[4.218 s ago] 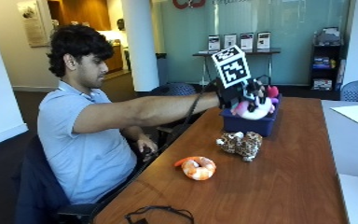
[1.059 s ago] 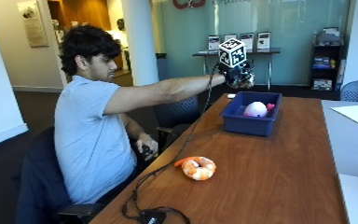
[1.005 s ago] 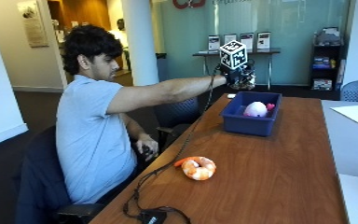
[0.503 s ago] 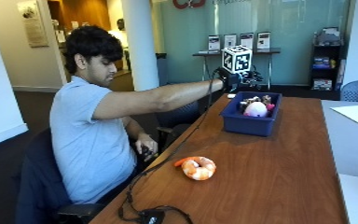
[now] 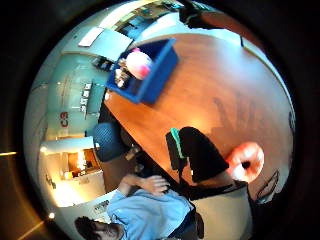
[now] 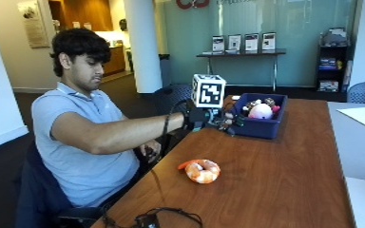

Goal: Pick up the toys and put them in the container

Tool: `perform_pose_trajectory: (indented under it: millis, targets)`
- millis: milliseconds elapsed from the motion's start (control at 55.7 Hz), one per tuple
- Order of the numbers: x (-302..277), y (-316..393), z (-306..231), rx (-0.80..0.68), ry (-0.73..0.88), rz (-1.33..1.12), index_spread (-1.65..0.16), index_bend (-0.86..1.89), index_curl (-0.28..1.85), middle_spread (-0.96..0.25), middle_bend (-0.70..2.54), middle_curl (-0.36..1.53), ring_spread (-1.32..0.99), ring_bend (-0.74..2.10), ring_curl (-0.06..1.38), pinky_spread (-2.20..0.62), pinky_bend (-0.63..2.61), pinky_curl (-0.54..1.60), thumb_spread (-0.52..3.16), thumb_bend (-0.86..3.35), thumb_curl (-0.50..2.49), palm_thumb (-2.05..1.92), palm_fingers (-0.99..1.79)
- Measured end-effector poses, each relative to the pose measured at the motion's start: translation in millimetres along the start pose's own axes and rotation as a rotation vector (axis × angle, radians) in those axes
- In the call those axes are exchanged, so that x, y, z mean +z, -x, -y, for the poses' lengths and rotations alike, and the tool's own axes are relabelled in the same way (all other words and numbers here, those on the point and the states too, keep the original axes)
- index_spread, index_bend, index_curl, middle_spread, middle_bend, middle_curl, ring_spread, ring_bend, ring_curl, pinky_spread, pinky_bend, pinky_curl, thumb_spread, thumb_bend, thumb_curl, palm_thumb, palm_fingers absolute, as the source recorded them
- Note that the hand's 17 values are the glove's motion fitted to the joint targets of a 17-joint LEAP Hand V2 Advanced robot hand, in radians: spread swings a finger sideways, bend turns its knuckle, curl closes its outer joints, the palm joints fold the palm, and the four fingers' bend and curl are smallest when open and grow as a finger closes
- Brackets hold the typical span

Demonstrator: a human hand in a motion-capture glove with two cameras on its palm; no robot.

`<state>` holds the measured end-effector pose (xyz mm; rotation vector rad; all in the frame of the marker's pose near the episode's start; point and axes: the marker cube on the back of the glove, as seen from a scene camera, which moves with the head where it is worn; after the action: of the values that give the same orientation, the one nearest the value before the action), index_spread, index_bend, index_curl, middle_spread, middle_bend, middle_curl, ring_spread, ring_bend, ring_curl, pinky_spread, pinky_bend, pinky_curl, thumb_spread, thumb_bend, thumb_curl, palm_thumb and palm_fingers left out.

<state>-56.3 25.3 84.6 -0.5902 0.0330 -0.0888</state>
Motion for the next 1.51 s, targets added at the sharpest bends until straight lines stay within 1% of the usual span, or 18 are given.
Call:
perform_pose_trajectory:
  millis: [90,269,377,467,539,556,664,754,826,969,1059,1131,1239,1382,1508]
  targets:
    - [36,-25,-28,0.044,0.087,-0.047,-0.37,0.23,0.44,-0.03,0.13,0.26,-0.01,0.15,0.28,0.08,0.88,0.35,1.41,-0.01,0.32,0.0,-0.13]
    - [93,-43,-65,0.1,0.221,0.032,-0.37,0.2,0.42,-0.02,0.11,0.23,0.01,0.12,0.24,0.08,0.94,0.37,1.41,-0.01,0.31,-0.01,-0.17]
    - [119,-39,-70,0.128,0.28,-0.01,-0.36,0.16,0.4,-0.01,0.11,0.22,0.01,0.13,0.22,0.07,0.99,0.38,1.41,-0.01,0.3,-0.01,-0.19]
    - [133,-38,-67,0.12,0.322,-0.023,-0.36,0.17,0.39,0.0,0.1,0.2,0.02,0.12,0.2,0.06,1.03,0.38,1.44,0.0,0.3,0.02,-0.21]
    - [131,-38,-62,0.118,0.299,0.018,-0.36,0.17,0.38,0.0,0.09,0.19,0.03,0.16,0.19,0.03,1.09,0.4,1.53,0.02,0.29,0.03,-0.16]
    - [131,-39,-61,0.121,0.291,0.028,-0.35,0.18,0.39,0.01,0.1,0.19,0.03,0.19,0.2,0.03,1.08,0.4,1.56,0.04,0.29,0.05,-0.08]
    - [130,-39,-52,0.146,0.27,0.081,-0.36,0.24,0.39,0.02,0.13,0.18,0.03,0.32,0.23,-0.02,1.08,0.38,1.63,0.15,0.33,0.21,0.15]
    - [130,-39,-47,0.159,0.237,0.099,-0.36,0.26,0.4,0.02,0.13,0.17,0.0,0.49,0.28,-0.08,1.08,0.38,1.64,0.24,0.37,0.35,0.29]
    - [130,-38,-43,0.173,0.196,0.093,-0.35,0.22,0.4,0.02,0.16,0.18,-0.03,0.67,0.34,-0.14,1.1,0.39,1.64,0.32,0.41,0.46,0.41]
    - [130,-36,-40,0.156,0.127,0.06,-0.34,0.19,0.42,0.01,0.2,0.22,-0.07,0.83,0.42,-0.21,1.13,0.41,1.62,0.44,0.48,0.6,0.52]
    - [128,-32,-40,0.128,0.103,0.045,-0.34,0.19,0.43,0.0,0.21,0.24,-0.09,0.87,0.44,-0.24,1.16,0.43,1.58,0.48,0.55,0.68,0.57]
    - [119,-26,-36,0.106,0.078,0.082,-0.35,0.2,0.45,-0.01,0.22,0.26,-0.11,0.89,0.46,-0.25,1.18,0.44,1.54,0.48,0.59,0.72,0.59]
    - [89,-6,-20,0.058,-0.034,0.173,-0.35,0.2,0.47,-0.01,0.23,0.29,-0.13,0.9,0.48,-0.27,1.18,0.46,1.47,0.47,0.65,0.74,0.57]
    - [27,46,21,-0.03,-0.172,0.196,-0.36,0.2,0.5,-0.02,0.23,0.32,-0.15,0.9,0.5,-0.28,1.18,0.47,1.4,0.44,0.71,0.75,0.56]
    - [-24,108,72,-0.106,-0.24,0.171,-0.36,0.2,0.52,-0.02,0.24,0.35,-0.16,0.9,0.52,-0.28,1.19,0.47,1.35,0.41,0.76,0.74,0.54]
